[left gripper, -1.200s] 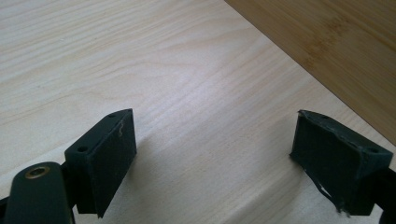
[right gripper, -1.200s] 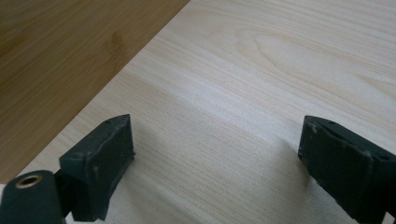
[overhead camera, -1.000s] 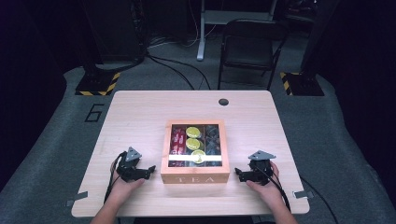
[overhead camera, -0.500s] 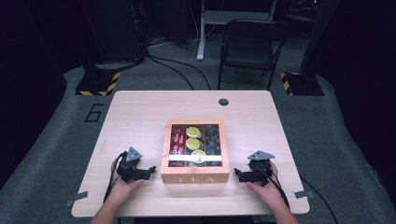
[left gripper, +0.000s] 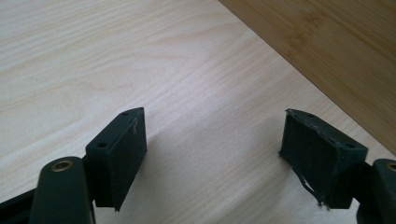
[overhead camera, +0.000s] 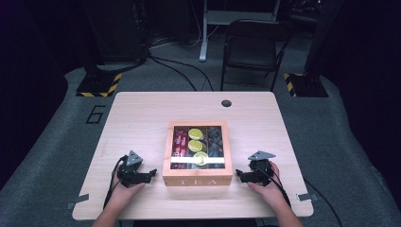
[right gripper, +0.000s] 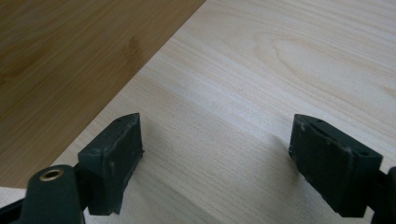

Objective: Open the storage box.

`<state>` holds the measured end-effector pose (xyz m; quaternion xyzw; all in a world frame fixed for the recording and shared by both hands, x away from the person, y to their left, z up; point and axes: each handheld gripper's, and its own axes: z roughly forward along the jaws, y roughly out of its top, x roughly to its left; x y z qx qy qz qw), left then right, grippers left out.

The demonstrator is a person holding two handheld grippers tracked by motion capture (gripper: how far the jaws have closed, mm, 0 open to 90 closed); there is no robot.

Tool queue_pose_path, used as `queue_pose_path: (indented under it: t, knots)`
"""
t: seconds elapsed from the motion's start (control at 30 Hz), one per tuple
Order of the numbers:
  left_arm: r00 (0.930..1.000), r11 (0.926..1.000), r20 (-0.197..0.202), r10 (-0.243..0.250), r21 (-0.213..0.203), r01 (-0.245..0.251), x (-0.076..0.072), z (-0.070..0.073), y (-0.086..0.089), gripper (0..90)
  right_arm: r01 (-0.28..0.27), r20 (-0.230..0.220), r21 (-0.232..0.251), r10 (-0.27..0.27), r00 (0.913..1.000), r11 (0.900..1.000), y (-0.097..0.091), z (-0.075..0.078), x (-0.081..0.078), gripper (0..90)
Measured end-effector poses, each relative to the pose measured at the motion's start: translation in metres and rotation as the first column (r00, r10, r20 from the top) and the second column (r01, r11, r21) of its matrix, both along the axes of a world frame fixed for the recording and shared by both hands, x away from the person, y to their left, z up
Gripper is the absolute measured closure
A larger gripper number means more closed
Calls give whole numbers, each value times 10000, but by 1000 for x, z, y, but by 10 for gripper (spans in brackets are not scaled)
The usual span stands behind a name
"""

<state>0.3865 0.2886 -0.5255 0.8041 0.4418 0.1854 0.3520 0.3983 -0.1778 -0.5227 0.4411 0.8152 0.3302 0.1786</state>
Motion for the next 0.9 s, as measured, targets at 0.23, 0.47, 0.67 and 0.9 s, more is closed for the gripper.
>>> queue_pose_path:
  t: [0.23,0.47,0.67,0.9]
  knots:
    - [9998,9999,129,127,-27,-127,-2,6,0,261,-193,268,-253,199,9994,9995,4,4,-3,325]
    - [9996,9991,207,204,-373,-196,-4,14,2,266,-84,670,-770,135,9977,9970,12,12,-10,323]
    - [9997,9988,215,63,-492,-52,-8,20,-1,275,190,901,-719,-125,9959,9972,9,15,-11,310]
    - [9998,9995,152,-110,-299,114,-14,25,-4,329,260,938,-389,-223,9953,9989,5,21,-12,345]
